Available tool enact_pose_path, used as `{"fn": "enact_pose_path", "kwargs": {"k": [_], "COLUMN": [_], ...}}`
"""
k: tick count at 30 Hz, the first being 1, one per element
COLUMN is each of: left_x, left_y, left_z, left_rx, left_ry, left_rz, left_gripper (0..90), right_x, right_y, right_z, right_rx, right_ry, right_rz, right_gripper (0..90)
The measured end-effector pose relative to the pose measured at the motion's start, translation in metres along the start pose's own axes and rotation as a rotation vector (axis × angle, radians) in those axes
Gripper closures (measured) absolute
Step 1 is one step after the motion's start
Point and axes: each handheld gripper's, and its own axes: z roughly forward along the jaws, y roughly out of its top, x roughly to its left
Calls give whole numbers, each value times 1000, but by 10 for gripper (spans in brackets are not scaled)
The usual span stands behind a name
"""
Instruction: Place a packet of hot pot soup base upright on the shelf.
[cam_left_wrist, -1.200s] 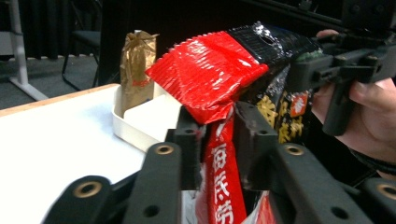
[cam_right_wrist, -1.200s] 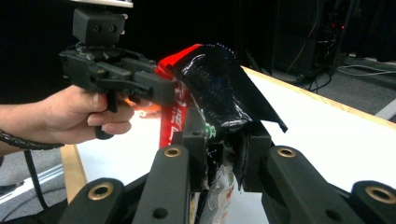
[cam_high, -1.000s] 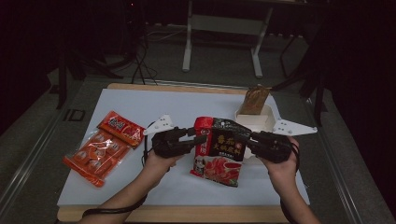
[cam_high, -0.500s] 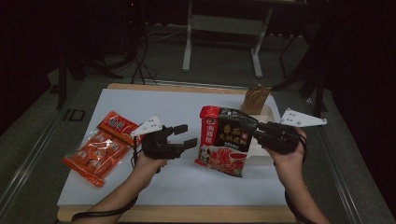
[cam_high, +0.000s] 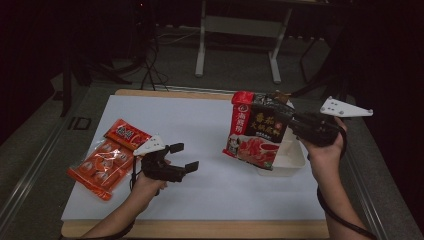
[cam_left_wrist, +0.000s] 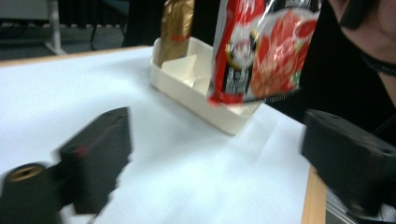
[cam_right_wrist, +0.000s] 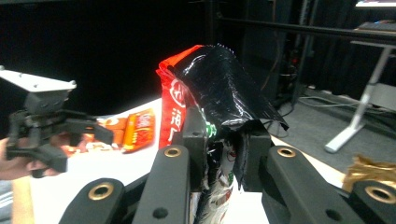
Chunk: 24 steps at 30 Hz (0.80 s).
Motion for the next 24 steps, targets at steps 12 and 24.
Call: {"fn": "enact_pose_path", "kwargs": {"k": [12,24], "left_x": [-5,-2], "left_y": [-24,-53], "left_z": [-4,-12], "left_rx": [52,88], "left_ry": [34,59], "left_rz": [40,70], "left_gripper": [15,11], "right_x": [-32,-66], "right_y": [6,2], "right_z": [-9,-12], "right_rx": [-13,-25], "right_ry": [-107,-201], "right_rz": [-25,-23], "right_gripper": [768,766]}}
